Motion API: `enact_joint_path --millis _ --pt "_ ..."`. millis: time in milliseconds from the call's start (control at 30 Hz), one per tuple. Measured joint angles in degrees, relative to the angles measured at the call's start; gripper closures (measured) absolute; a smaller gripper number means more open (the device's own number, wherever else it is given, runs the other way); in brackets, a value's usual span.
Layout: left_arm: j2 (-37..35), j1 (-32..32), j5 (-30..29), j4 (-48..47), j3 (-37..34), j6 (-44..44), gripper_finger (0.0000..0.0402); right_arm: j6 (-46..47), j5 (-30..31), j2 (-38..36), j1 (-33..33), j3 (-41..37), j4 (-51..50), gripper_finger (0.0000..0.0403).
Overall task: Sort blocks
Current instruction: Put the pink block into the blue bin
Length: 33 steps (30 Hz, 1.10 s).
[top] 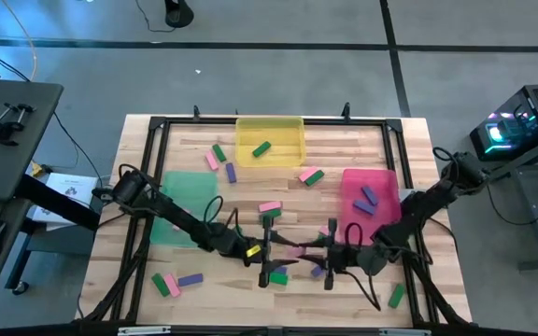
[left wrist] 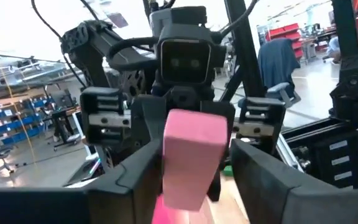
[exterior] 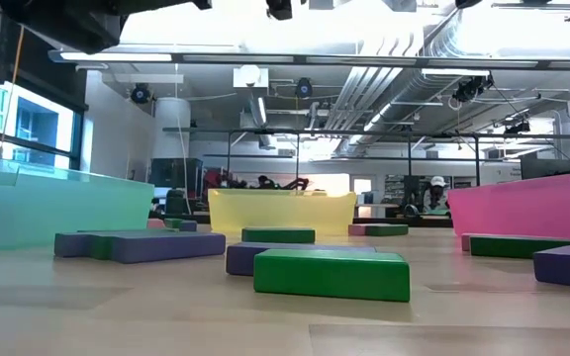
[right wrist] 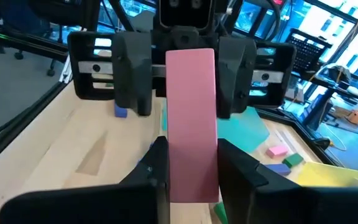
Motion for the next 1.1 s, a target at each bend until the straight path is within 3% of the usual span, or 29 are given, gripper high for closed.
enact_joint_path --millis 200,300,400,533,633,700,833,933,1000,1100 --pt "0.0 -0.5 1.6 0.0 0.0 1.9 0.0328 0.6 -4.7 0.0 0.0 0.0 0.2 0.0329" --pt "-0.5 -1.5 -2.2 -1.1 0.0 2.1 0.0328 2.3 -5.0 0.0 -0.1 0.0 -0.6 0.0280" --pt "-3.6 -3.8 -11.5 -7.5 0.0 3.4 0.0328 4.8 -3.0 -0.1 0.0 0.0 -2.4 0.0222" --pt "-12.0 -7.4 -30.9 -25.5 0.0 1.2 0.0328 9.2 0.3 -0.2 0.0 0.0 -5.6 0.0171" --pt "-20.0 -8.4 -47.9 -46.2 0.0 -12.1 0.0328 11.4 1.3 -0.2 0.0 0.0 -7.5 0.0161" --pt "-26.2 -7.7 -51.6 -62.9 0.0 -25.2 0.0328 11.8 1.4 -0.2 0.0 0.0 -8.0 0.0161" --pt "-36.7 -2.4 -42.8 -94.8 0.0 -53.8 0.0328 11.8 1.2 -0.2 0.0 0.0 -8.0 0.0166" --pt "-40.7 3.8 -35.2 -115.0 -0.5 -70.1 0.0328 11.9 1.1 -0.2 0.0 0.0 -8.3 0.0167" --pt "-41.9 8.2 -29.8 -123.9 -1.6 -77.4 0.0328 12.1 0.9 -0.2 0.0 0.0 -8.8 0.0167" --pt "-42.5 14.1 -21.2 -129.1 -5.1 -81.8 0.0328 12.4 0.9 -0.2 0.0 0.0 -9.4 0.0167"
